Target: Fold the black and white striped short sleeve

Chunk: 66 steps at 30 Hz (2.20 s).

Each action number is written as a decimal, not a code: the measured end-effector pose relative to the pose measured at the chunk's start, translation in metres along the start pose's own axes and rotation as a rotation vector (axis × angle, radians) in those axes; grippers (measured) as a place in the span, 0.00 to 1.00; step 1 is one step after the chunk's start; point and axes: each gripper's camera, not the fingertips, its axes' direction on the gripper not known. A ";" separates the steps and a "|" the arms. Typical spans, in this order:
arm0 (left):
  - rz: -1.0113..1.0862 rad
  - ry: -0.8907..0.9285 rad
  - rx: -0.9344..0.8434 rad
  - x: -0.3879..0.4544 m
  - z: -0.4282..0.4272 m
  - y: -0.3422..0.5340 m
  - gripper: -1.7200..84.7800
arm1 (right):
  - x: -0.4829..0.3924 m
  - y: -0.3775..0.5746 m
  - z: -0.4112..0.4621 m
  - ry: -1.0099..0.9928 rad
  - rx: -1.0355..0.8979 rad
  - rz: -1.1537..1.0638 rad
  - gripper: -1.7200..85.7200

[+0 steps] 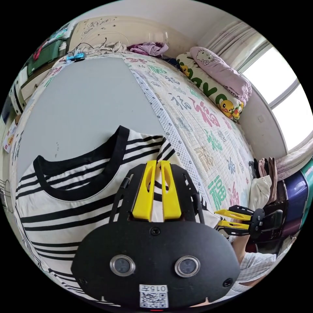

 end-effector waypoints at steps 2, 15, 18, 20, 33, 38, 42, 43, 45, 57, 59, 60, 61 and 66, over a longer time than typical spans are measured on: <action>0.012 -0.015 0.007 0.004 0.001 -0.004 0.04 | 0.002 0.002 0.005 0.029 -0.011 -0.001 0.05; -0.025 -0.038 0.046 0.001 -0.006 -0.006 0.05 | 0.035 0.012 0.016 0.029 -0.052 0.046 0.08; 0.018 -0.087 0.043 0.000 -0.032 0.007 0.06 | 0.046 0.017 0.004 0.012 -0.081 0.047 0.10; 0.052 -0.099 0.029 0.000 -0.047 0.022 0.08 | 0.051 0.019 -0.010 0.000 -0.089 0.049 0.11; 0.004 -0.031 -0.080 -0.033 -0.070 0.108 0.12 | 0.005 0.006 -0.051 -0.277 -0.101 -0.229 0.13; 0.024 0.013 -0.082 -0.032 -0.068 0.111 0.03 | 0.005 0.003 -0.054 -0.258 -0.139 -0.243 0.08; 0.041 -0.037 -0.029 -0.027 -0.081 0.114 0.01 | 0.019 0.001 -0.074 -0.322 -0.129 -0.231 0.04; 0.040 -0.037 -0.022 -0.027 -0.082 0.114 0.01 | 0.022 0.000 -0.080 -0.331 -0.118 -0.223 0.03; 0.031 -0.027 -0.012 -0.027 -0.086 0.116 0.02 | 0.025 -0.003 -0.085 -0.344 -0.114 -0.224 0.03; 0.031 0.058 -0.022 -0.005 -0.084 0.129 0.03 | 0.047 -0.028 -0.100 -0.321 -0.165 -0.226 0.04; 0.029 0.058 -0.004 -0.002 -0.090 0.129 0.02 | 0.052 -0.032 -0.106 -0.338 -0.145 -0.225 0.04; 0.028 0.053 0.003 0.001 -0.093 0.129 0.02 | 0.055 -0.035 -0.108 -0.350 -0.139 -0.221 0.04; 0.028 0.044 0.002 0.002 -0.094 0.129 0.02 | 0.059 -0.038 -0.106 -0.360 -0.145 -0.217 0.04; 0.073 -0.065 -0.062 0.026 -0.088 0.135 0.04 | 0.078 -0.046 -0.110 -0.420 -0.158 -0.238 0.07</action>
